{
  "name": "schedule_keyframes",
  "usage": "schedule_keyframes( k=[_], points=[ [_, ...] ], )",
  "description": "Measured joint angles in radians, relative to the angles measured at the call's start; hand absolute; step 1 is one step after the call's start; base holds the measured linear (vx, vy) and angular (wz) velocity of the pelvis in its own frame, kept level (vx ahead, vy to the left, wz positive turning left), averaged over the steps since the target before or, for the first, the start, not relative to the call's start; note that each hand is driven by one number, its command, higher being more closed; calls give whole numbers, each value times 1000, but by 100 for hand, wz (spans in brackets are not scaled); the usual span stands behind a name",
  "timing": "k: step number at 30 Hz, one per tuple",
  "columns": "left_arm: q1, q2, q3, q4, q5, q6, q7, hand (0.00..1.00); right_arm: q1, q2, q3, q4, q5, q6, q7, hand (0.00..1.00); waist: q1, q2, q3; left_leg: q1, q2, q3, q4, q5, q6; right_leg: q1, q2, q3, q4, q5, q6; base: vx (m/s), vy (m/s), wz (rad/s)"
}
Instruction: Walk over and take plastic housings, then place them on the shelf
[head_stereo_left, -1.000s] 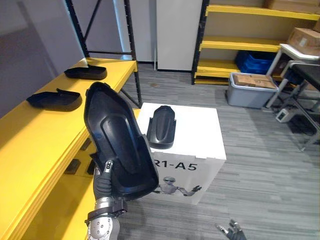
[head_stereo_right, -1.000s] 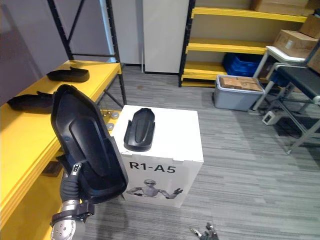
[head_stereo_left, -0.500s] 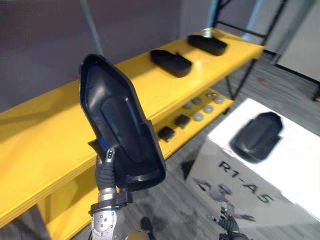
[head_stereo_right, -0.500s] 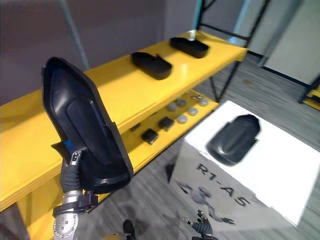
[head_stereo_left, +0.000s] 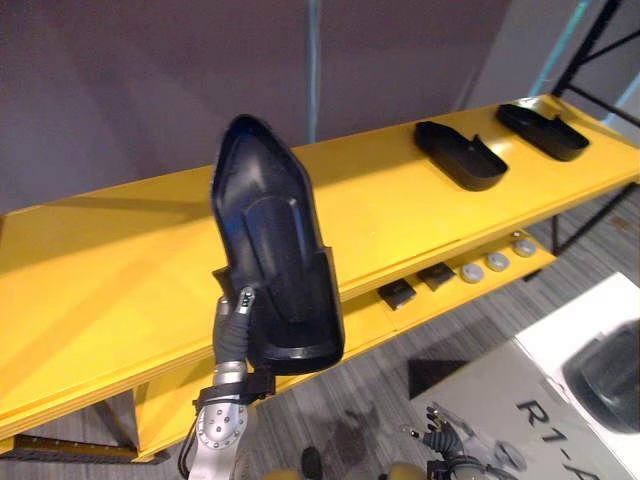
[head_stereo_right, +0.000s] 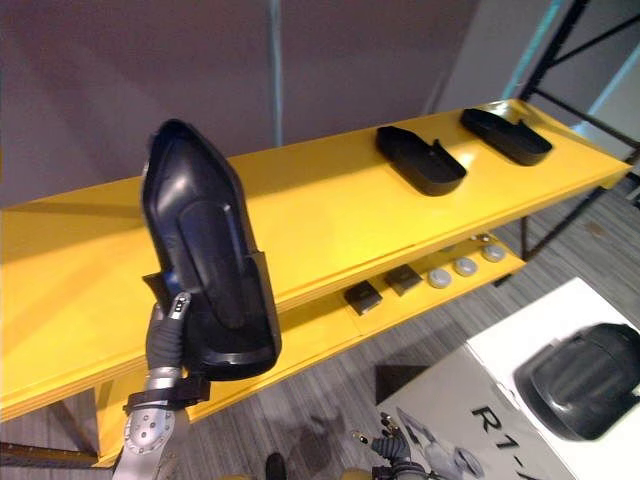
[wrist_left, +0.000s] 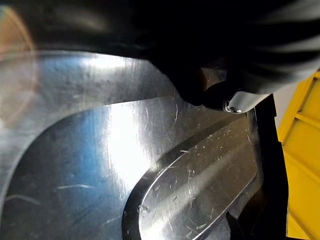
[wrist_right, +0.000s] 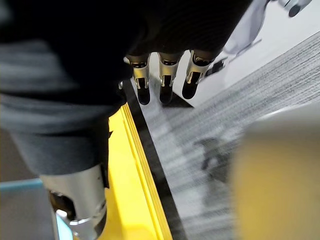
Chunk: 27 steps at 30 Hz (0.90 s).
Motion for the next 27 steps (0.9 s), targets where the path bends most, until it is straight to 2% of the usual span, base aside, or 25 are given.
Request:
schedule_keyframes(
  k=[1, 2, 3, 4, 5, 8, 11, 13, 15, 20, 27],
  points=[
    [0, -4, 0, 0, 5, 0, 0, 100, 4, 4, -1, -3, 0, 1, 0, 0, 4, -3, -2, 3, -3, -6, 3, -5, -7, 8, -2, -4, -34, 10, -14, 180, -140, 42],
    [0, -13, 3, 0, 9, 0, 1, 100, 12, 13, 0, -13, 0, 2, 0, 0, 14, -9, -9, 10, -5, -11, 9, -24, -19, 30, -5, -14, -88, 59, -27, 178, -174, 22],
    [3, -25, 5, 1, 11, 0, 2, 100, 19, 22, -1, -31, 0, 5, 0, 0, 16, -4, -14, 21, 10, -3, 25, -57, -19, 71, -3, -37, -133, 112, 1, 174, -190, 16],
    [6, -30, 5, 1, 13, 0, 3, 100, 21, 26, -1, -37, 0, 7, 0, 0, 14, 0, -25, 20, 31, 27, 38, -80, -33, 89, 6, -48, -157, 119, -4, 181, -200, 21],
    [4, -39, 0, 1, 13, 0, 1, 100, 21, 30, -1, -44, 0, 7, 0, 0, 9, 5, -43, 17, 75, 93, 61, -95, -56, 116, 21, -66, -192, 125, -11, 218, -227, 11],
    [1, -60, -23, 1, 13, 0, -2, 100, 27, 29, -1, -58, -1, 8, 0, 0, 8, 6, -77, 33, 102, 97, 64, -86, -59, 155, 50, -79, -245, 130, -19, 173, -145, 6],
    [-2, -60, -45, 8, 13, 0, -2, 100, 30, 24, -1, -66, -4, 8, 0, 0, 9, 7, -87, 65, 108, 98, 38, -84, -64, 193, 62, -80, -283, 134, -25, 164, -76, 1],
    [-22, -56, -42, 45, 14, 0, 0, 100, 28, 25, 0, -61, -4, 8, 0, 0, 8, 8, -91, 88, 108, 97, 3, -73, -80, 201, 65, -82, -290, 137, -30, 72, -17, 0],
    [-55, -46, -33, 105, 16, 11, 17, 100, 27, 26, -1, -49, -5, 8, 0, 0, 3, 5, -94, 107, 107, 92, -19, -66, -80, 218, 69, -84, -304, 141, -34, 27, -4, 4],
    [-114, -17, -12, 182, 39, 24, 69, 100, 15, 26, -2, -15, -22, 8, 0, 0, -27, 4, -95, 116, 104, 73, -70, -26, -83, 217, 70, -107, -317, 154, -37, -36, -17, 12],
    [-293, 23, 50, 346, 79, 73, 146, 100, 12, 18, -4, 6, -26, 8, 0, 0, -62, 3, -92, 116, 101, 64, -150, 48, -81, 189, 77, -115, -337, 186, -47, -131, -22, 3]
  ],
)
